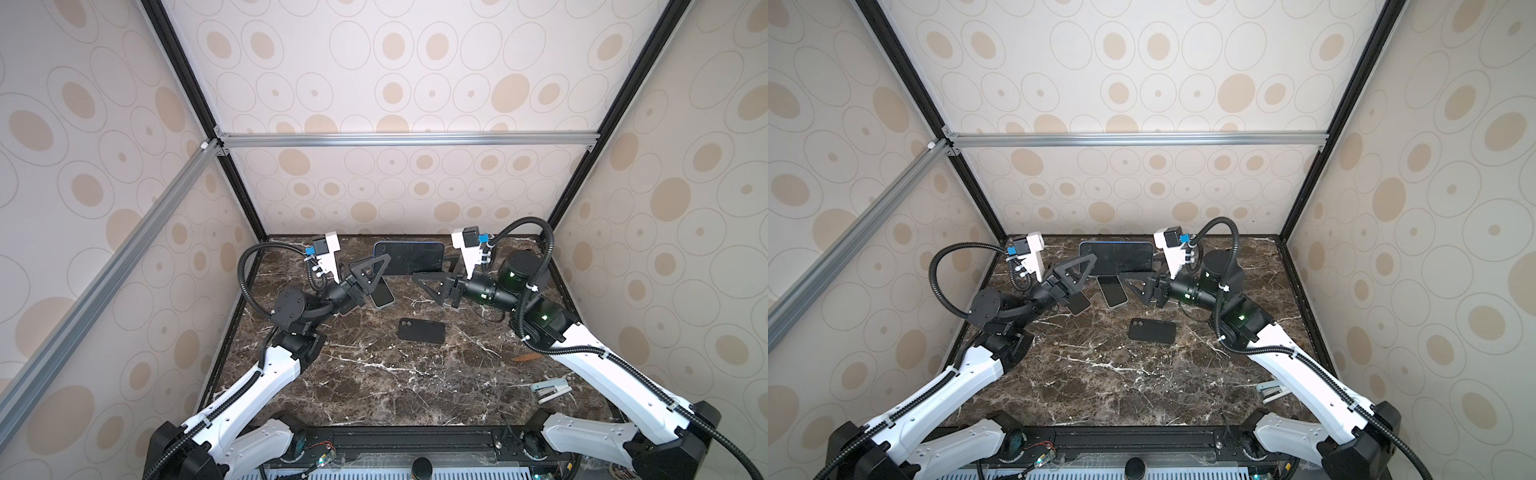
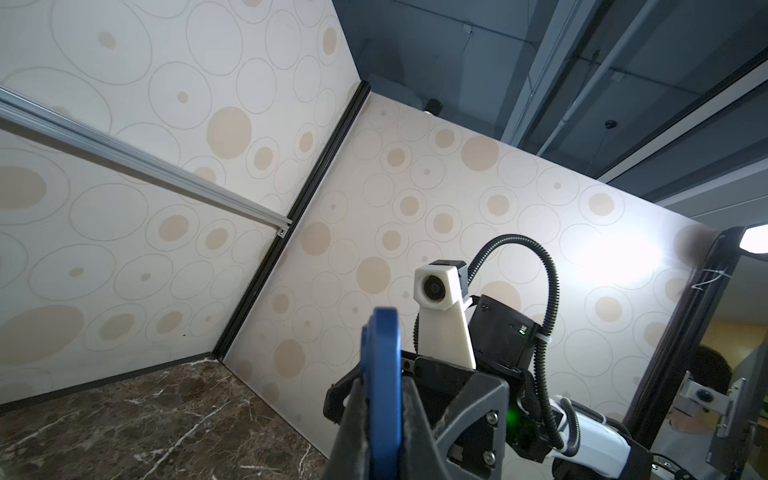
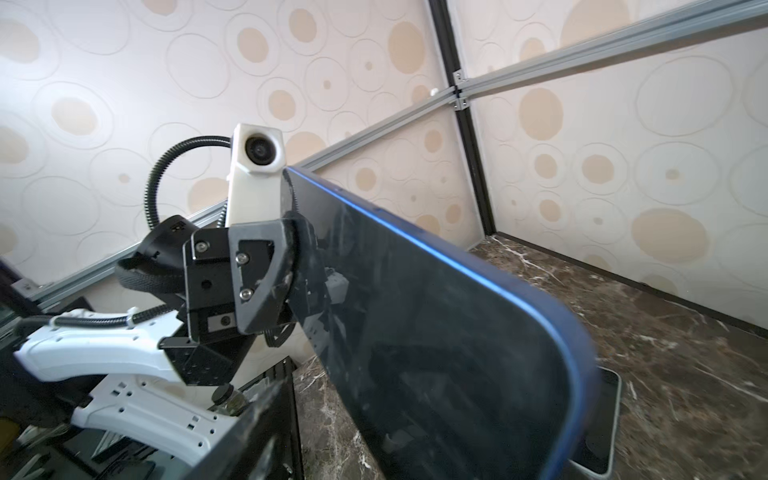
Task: Put the phone into the phone case
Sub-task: 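Raise the blue-edged phone upright, held between both grippers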
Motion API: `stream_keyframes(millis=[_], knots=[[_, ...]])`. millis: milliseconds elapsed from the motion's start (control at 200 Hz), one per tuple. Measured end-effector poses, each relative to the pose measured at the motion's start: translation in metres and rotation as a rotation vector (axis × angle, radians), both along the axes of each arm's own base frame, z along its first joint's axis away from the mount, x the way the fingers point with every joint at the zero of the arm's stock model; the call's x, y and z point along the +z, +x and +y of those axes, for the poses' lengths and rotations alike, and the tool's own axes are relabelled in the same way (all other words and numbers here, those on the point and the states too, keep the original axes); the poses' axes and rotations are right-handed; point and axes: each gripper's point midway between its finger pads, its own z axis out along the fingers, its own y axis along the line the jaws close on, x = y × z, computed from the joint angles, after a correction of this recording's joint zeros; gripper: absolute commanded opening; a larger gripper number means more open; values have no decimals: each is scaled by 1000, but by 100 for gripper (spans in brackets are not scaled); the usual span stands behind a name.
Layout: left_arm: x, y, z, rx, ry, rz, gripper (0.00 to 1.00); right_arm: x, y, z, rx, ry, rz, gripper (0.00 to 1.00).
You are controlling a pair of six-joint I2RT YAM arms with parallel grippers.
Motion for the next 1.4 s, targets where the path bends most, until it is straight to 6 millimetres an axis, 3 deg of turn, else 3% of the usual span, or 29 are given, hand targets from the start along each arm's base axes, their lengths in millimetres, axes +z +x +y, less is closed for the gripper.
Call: stream_keyframes(millis=[235,385,520,590,650,810,965,1125,1180,1225,1255,1340,1395], knots=[[6,-8,4,-20,-48,-21,0,16,-15,6,125,71,-1,49],[10,-15,7,-33,-66,-41,0,23,-22,5,172,92,-12,30],[12,-21,8,-50,-82,-55,0,27,-28,4,214,106,-11,29],[13,-23,9,-58,-89,-59,0,29,-32,4,238,111,-13,37],[11,-23,9,-61,-93,-54,0,31,-34,4,250,113,-23,38],[6,-27,10,-80,-106,-49,0,32,-36,1,265,114,-22,25],[6,-33,11,-96,-112,-57,0,35,-40,0,293,123,-14,0],[8,-37,12,-101,-119,-70,0,38,-43,-1,307,130,-11,0],[7,-36,13,-97,-119,-67,19,37,-43,0,305,127,-5,0],[6,-34,13,-79,-113,-66,42,35,-41,0,296,122,-1,0],[5,-31,15,-55,-111,-58,50,33,-39,0,284,117,1,0],[0,-19,21,28,-92,-30,61,27,-31,-4,219,94,22,0],[-5,-11,26,100,-69,-12,62,22,-26,-8,164,74,40,0]])
